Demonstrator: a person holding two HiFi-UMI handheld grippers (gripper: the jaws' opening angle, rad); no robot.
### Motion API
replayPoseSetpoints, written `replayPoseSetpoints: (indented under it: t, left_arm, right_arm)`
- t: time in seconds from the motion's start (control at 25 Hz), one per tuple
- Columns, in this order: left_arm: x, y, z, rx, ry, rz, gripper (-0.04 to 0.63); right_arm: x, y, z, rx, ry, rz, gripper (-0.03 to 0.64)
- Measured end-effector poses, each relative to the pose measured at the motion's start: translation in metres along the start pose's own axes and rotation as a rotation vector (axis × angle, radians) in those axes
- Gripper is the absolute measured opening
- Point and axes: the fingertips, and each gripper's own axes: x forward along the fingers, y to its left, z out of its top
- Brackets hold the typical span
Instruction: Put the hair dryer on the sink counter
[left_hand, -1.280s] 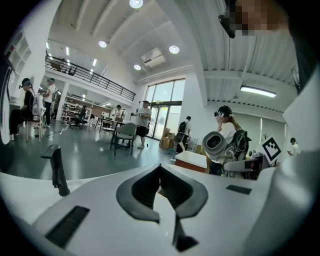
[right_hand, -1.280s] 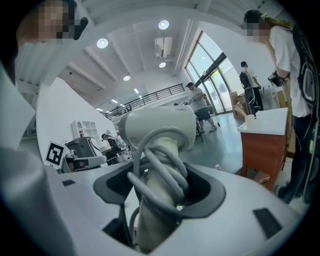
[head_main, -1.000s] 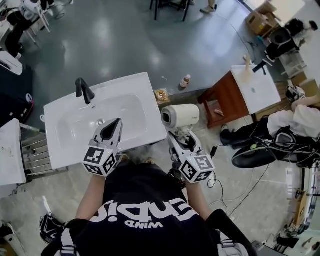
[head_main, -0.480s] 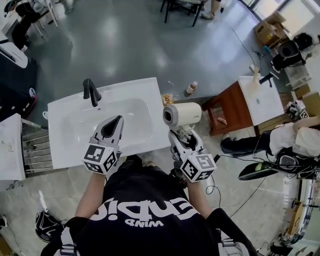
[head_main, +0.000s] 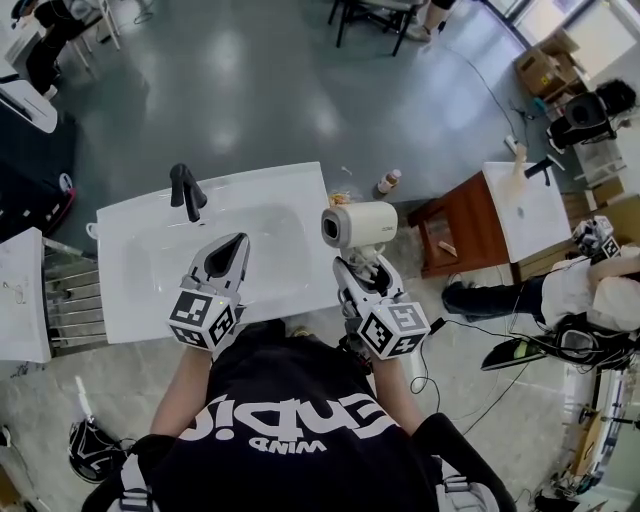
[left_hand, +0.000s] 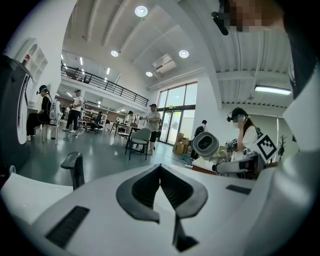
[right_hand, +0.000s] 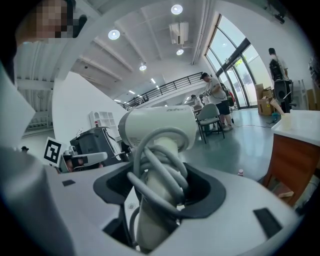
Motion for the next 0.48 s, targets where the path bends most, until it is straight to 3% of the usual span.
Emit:
replayPoseSetpoints:
  t: [0.48]
  left_arm:
    - [0.014, 0.008, -0.001, -0.012, 0.007, -0.004, 0.020]
  right_arm:
    - [0.046, -0.007, -0.002, -0.017, 0.058, 0.012, 0.298]
